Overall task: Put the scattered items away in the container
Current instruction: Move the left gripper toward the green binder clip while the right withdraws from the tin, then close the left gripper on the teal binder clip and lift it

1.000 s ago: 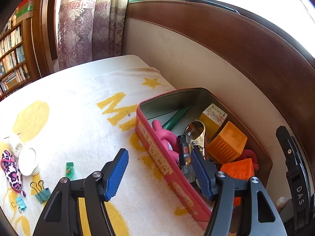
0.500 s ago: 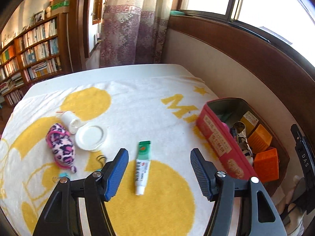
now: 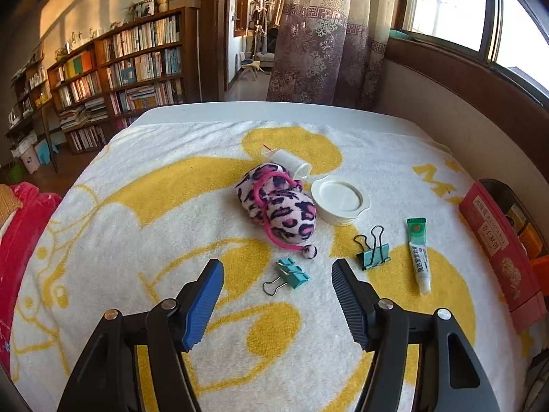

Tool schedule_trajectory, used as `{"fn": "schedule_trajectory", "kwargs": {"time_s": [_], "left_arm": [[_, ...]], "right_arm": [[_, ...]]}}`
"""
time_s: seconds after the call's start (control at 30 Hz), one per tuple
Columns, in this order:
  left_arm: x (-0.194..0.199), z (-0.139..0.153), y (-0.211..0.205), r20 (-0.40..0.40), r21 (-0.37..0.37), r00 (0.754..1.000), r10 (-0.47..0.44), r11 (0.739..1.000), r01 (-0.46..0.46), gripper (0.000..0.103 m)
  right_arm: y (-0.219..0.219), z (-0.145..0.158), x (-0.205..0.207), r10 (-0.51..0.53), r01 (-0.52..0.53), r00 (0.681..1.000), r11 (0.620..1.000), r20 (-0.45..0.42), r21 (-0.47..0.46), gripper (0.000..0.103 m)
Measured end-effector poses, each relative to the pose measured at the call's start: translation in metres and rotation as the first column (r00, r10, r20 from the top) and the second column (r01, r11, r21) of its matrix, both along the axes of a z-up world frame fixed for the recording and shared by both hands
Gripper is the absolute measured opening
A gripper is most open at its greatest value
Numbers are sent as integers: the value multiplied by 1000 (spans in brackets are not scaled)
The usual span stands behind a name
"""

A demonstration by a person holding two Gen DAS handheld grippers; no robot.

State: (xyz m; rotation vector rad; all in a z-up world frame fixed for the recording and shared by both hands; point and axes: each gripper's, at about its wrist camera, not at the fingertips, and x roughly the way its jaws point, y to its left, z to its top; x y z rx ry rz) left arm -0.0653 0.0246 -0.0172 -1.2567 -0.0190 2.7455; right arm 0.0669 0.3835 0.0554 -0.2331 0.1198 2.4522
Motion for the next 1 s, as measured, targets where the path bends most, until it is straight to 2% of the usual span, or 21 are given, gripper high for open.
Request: {"fn": "schedule_trajectory", "kwargs": {"time_s": [0.1, 0.23, 0.37, 0.43, 0.53, 0.67, 0.73, 0.8, 0.87, 0.9, 1.0], "left_arm": [[0, -8, -5, 20, -49, 999, -49, 998, 50, 67], [-5, -15, -12, 52, -43, 995, -91, 995, 93, 67], [-13, -18, -5, 68, -79, 983, -168, 982, 173, 67], [-17, -23, 3, 89, -114, 973, -214, 968, 223, 67], [-22, -30, 14, 98, -168, 959, -266, 945, 279, 67], [-26, -30, 18, 88, -170, 949, -303, 934, 314, 66], [-27, -30, 17, 88, -133, 943, -321, 934, 330, 55], [-26, -31, 14, 97, -71, 937, -337, 936, 344, 35], [-23, -31, 17, 87, -76, 938, -336, 936, 343, 31], [-21, -31, 20, 82, -78, 935, -344, 933, 350, 21], [-12, -31, 27, 73, -85, 938, -340, 935, 345, 14]], "right_arm": [[-16, -2, -9, 38, -40, 999, 997, 34, 70, 81], [-37, -6, -20, 71, -85, 993, 984, 92, 155, 81], [-45, -7, -22, 54, -73, 993, 980, 107, 185, 81], [-52, -2, -14, 70, -85, 993, 983, 97, 162, 81], [-74, 7, 3, 177, -182, 983, 979, 57, 94, 81], [-116, 7, 3, 329, -334, 941, 941, 77, 56, 81], [-133, 2, -4, 387, -392, 916, 919, 102, 39, 81], [-146, -6, -11, 416, -423, 900, 905, 128, 31, 81], [-152, -13, -18, 440, -446, 886, 895, 149, 6, 81], [-153, -16, -20, 449, -453, 880, 892, 155, -9, 81], [-154, -23, -25, 449, -452, 876, 892, 177, -30, 81]]}}
